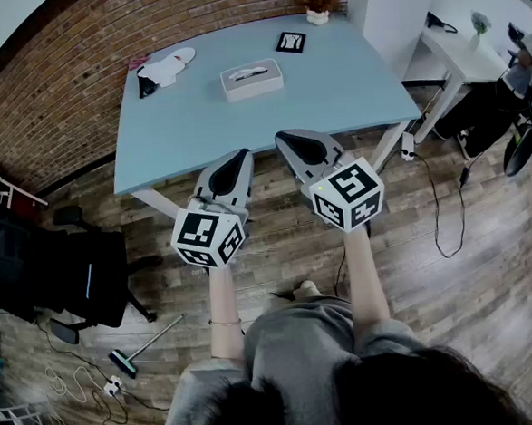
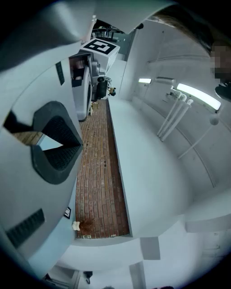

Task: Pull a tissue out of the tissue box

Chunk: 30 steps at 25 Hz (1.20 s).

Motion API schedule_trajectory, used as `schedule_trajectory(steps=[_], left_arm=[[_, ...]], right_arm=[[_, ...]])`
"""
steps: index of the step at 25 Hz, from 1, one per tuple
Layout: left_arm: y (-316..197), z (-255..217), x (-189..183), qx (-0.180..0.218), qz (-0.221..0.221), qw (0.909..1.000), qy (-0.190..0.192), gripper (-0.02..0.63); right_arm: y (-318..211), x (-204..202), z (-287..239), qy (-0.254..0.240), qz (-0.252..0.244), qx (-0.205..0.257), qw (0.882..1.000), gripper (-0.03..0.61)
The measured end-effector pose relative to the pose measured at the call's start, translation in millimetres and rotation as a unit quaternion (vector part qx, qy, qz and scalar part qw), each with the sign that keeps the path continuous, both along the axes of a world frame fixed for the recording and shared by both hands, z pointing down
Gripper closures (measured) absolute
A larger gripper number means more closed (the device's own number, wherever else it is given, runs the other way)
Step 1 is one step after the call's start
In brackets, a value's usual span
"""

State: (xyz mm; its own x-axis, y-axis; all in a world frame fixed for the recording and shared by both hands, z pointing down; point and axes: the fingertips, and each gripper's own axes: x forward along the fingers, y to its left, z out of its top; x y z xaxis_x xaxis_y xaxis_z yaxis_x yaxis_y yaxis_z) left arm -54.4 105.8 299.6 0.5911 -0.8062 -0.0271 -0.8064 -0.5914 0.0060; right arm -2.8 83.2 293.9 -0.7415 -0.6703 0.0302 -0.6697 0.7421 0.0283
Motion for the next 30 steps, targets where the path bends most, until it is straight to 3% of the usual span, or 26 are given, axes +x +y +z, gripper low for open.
schedule_trajectory(steps=[18,30], left_arm=[[-3,8,29,-0.002,-0.007,1.0,-0.001,0.611],[5,38,35,-0.038,-0.035,0.9987,-0.002,0.611]], right_arm=[[-3,32,7,0.01,-0.006,-0.004,1.0,0.58],[-3,38,30,0.008,-0.033,-0.027,0.999,0.58]])
